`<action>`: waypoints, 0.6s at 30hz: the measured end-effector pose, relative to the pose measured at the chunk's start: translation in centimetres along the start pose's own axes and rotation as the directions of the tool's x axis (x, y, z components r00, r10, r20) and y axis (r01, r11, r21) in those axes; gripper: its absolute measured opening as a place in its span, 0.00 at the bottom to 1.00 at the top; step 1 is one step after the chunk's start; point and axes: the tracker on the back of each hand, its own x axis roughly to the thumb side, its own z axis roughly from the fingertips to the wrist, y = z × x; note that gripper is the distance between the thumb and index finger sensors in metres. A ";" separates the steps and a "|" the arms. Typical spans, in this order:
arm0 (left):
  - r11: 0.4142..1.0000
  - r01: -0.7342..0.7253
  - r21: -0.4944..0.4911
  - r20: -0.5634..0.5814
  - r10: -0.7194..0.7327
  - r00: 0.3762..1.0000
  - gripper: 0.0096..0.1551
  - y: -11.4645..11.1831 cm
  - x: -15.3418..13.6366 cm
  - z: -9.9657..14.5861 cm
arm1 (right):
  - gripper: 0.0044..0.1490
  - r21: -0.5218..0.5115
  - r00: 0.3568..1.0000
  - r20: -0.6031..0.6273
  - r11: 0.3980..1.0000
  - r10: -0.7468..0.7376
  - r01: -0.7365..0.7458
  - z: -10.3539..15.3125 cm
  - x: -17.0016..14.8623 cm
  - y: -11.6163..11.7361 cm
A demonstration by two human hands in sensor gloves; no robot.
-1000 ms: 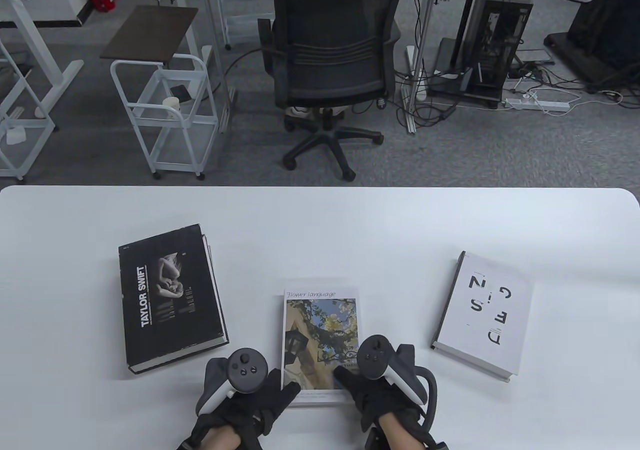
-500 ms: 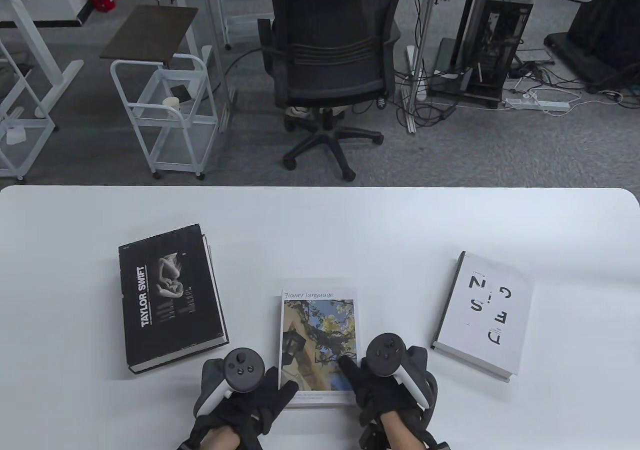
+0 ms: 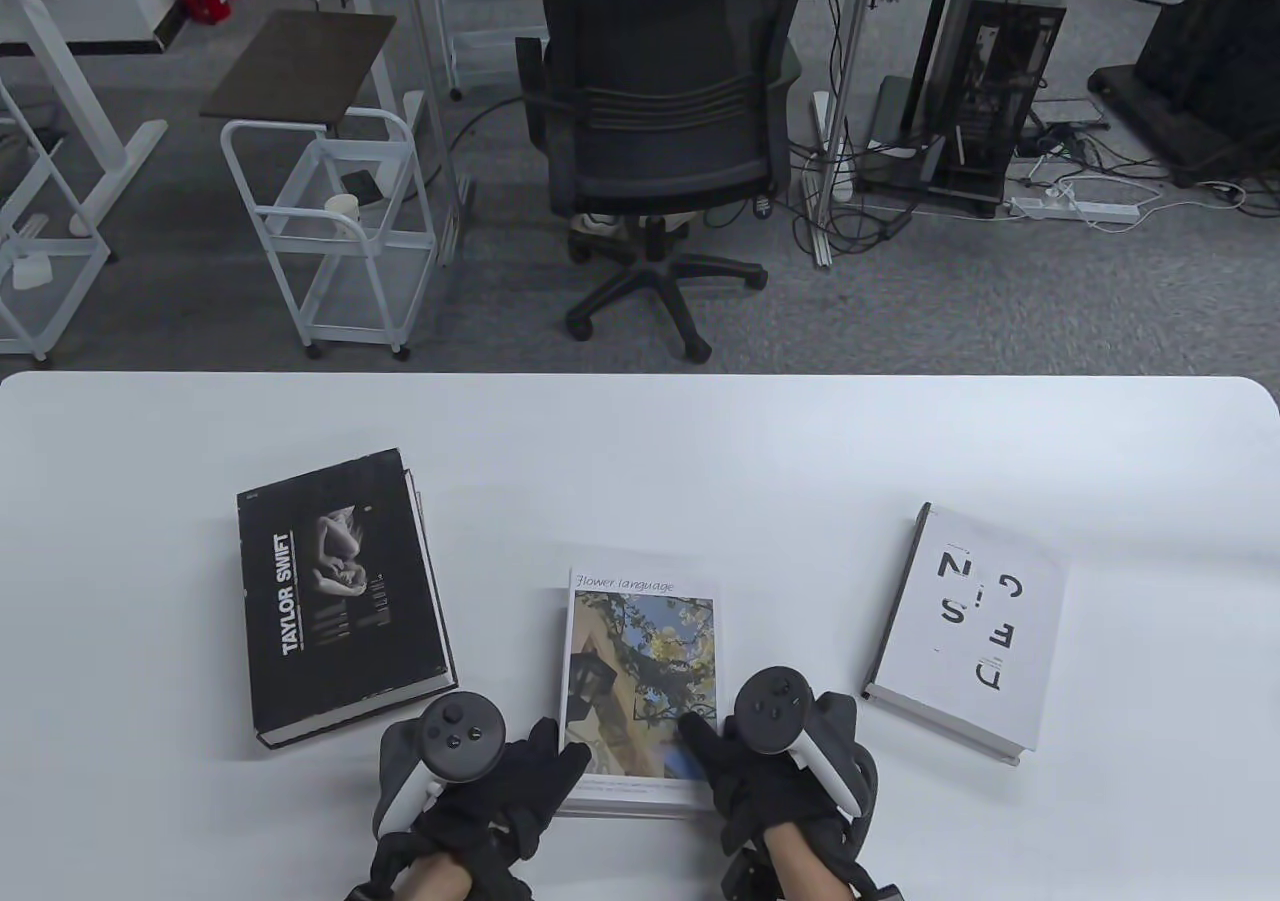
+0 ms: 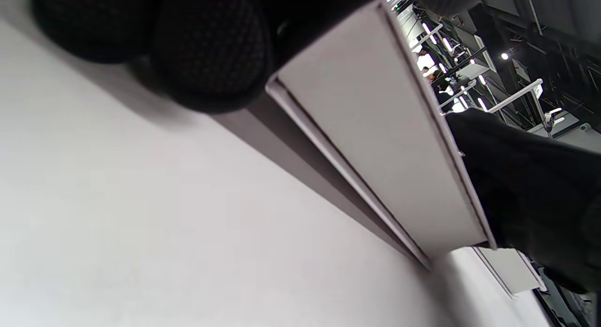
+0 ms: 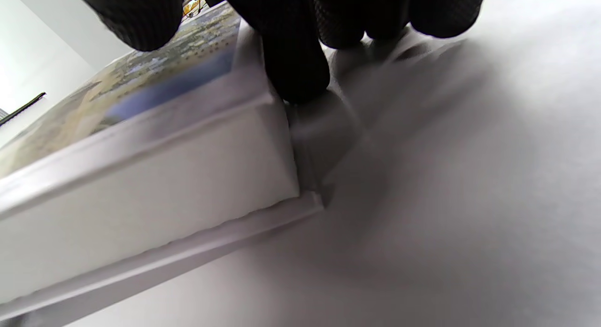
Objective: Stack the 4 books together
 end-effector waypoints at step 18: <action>0.920 -0.385 -0.068 -0.004 0.386 0.922 0.52 -0.4 -1.0 -0.4 | 0.45 0.002 0.999 0.007 0.999 0.042 -0.042 -0.1 0.3 0.1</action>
